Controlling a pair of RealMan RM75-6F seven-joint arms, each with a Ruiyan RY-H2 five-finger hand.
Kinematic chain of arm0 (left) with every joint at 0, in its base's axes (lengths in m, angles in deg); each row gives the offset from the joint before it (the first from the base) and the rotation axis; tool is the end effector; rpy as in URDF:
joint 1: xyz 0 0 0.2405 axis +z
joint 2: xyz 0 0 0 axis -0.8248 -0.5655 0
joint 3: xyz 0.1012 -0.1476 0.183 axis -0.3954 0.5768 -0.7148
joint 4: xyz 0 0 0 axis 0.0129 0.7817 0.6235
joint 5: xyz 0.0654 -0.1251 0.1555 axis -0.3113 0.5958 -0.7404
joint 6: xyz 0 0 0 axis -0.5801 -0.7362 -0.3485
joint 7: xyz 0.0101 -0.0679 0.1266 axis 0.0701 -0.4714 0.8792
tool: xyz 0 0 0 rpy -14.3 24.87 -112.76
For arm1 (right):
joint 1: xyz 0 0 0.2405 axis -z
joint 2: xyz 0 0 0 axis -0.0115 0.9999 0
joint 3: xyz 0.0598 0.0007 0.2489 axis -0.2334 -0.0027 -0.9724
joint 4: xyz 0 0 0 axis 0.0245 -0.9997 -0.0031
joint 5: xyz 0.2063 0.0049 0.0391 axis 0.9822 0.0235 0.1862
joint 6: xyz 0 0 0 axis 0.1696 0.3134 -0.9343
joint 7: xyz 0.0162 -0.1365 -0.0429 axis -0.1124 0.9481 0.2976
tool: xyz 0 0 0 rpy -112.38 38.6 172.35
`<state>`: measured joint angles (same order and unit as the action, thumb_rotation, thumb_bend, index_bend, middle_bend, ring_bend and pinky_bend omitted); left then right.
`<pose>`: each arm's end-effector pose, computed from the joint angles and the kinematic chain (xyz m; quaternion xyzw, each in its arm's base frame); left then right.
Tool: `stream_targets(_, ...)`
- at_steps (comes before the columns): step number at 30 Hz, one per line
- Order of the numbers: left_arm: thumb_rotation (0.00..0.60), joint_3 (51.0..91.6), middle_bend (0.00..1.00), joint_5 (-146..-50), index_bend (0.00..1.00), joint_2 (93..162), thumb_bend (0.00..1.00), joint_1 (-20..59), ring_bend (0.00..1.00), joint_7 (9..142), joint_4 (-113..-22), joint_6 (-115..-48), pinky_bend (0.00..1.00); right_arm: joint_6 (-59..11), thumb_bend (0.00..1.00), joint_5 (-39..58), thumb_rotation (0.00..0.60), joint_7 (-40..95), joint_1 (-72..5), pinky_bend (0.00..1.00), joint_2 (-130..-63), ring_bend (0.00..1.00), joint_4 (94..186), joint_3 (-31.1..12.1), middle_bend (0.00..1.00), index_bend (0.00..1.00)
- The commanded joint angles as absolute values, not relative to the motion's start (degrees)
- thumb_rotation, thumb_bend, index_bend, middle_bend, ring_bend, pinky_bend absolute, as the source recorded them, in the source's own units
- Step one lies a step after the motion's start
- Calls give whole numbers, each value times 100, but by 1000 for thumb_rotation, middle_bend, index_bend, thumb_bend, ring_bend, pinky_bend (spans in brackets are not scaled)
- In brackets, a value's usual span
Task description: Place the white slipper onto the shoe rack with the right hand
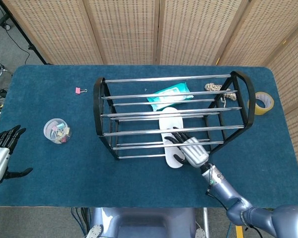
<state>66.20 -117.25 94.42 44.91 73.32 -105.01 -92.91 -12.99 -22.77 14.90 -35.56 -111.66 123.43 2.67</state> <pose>-0.2636 0.2024 0.1869 -0.6052 -0.4530 -0.3810 0.5323 -0.1991 -0.3088 -0.0304 0.7469 -0.3033 0.4954 0.3237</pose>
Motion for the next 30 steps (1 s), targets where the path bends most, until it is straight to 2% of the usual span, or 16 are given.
stream_targets(1, 600, 6612, 0, -11730, 0, 9457, 0, 4487, 0, 7366, -10517, -9290, 0, -1014, 370, -2924, 600, 1144, -3462, 205, -10551, 27, 12704, 823, 77, 193)
stream_targets(8, 600, 6594, 0, -11785, 0, 9452, 0, 4505, 0, 7370, -10532, -9332, 0, -461, 369, -3544, 600, 811, -3228, 203, -10036, 29, 12490, 1351, 104, 218)
stream_targets(12, 600, 6579, 0, -11825, 0, 9439, 0, 4514, 0, 7353, -10543, -9343, 0, -115, 364, -3654, 600, 784, -2966, 203, -9850, 30, 12311, 1499, 110, 224)
stream_targets(22, 600, 6496, 0, -12032, 0, 9402, 0, 4565, 0, 7340, -10583, -9415, 0, 413, 352, -3238, 600, 1056, -2161, 203, -9095, 73, 12300, 1488, 120, 247)
stream_targets(30, 600, 6416, 0, -12309, 0, 9303, 0, 4721, 0, 7255, -10666, -9700, 0, 621, 345, -2252, 600, 721, -1174, 173, -8659, 87, 12379, 1225, 138, 268)
